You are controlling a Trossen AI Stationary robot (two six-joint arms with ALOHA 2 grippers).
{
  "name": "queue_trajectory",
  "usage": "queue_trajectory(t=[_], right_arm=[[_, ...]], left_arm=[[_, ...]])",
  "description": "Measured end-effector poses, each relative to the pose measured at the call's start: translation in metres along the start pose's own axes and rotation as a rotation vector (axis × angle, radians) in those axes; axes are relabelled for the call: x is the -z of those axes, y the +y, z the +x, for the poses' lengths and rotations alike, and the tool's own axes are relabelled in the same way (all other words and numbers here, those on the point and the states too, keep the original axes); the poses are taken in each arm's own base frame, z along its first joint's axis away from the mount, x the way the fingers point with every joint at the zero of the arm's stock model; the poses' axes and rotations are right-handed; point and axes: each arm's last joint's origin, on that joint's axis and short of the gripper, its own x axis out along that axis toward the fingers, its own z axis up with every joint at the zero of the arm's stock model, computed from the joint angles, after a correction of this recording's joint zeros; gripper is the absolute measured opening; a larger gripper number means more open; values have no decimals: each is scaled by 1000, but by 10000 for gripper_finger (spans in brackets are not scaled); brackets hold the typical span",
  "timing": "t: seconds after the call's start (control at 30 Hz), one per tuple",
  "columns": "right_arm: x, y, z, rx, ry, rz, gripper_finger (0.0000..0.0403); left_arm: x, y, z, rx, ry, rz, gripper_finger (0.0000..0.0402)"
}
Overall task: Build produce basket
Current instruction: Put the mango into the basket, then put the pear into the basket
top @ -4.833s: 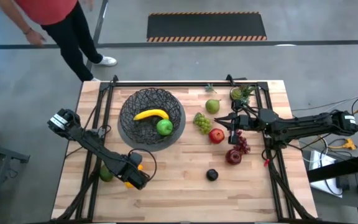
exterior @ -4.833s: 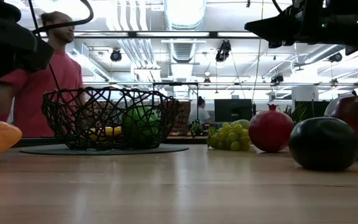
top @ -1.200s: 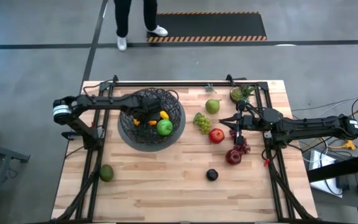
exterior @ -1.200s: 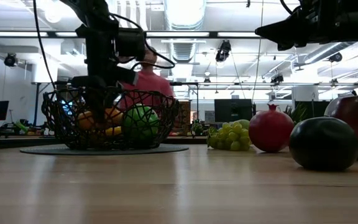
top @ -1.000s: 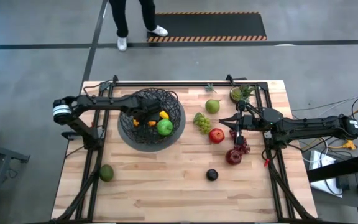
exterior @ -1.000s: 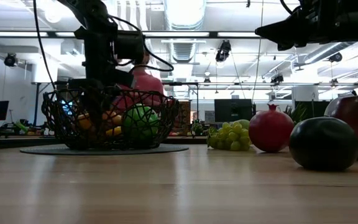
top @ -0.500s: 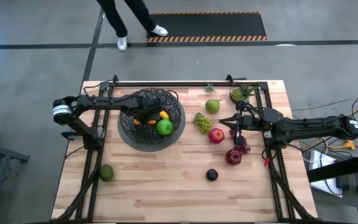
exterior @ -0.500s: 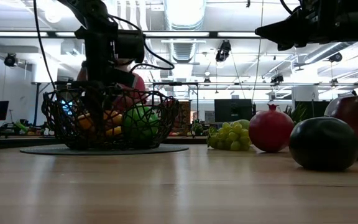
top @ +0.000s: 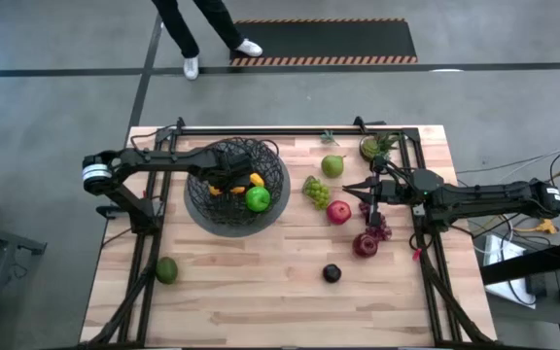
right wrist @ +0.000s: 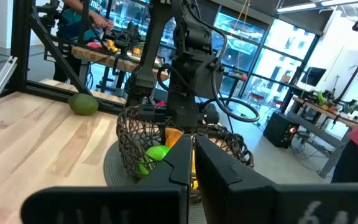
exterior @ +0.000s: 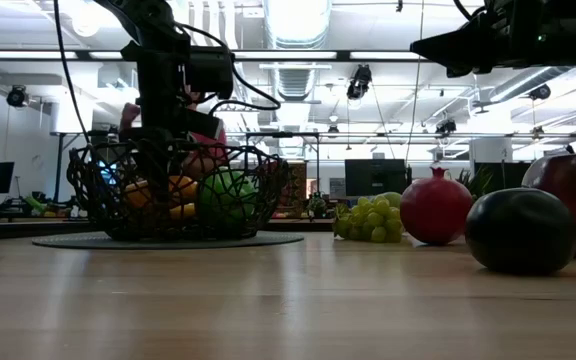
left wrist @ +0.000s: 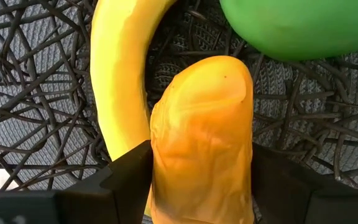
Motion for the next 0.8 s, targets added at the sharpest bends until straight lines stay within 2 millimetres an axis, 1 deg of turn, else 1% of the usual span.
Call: queue_trajectory(t=[0.43,0.67,0.8], right_arm=[[1,0,0,-4,10,10,11],[1,0,0,-5,13,19,11],[1,0,0,-4,13,21,11]], left_arm=[[-1,0,-1,5,-4,-3,228],[-1,0,-1,5,-5,-27,262],[-1,0,-3,15,-10,-2,276]])
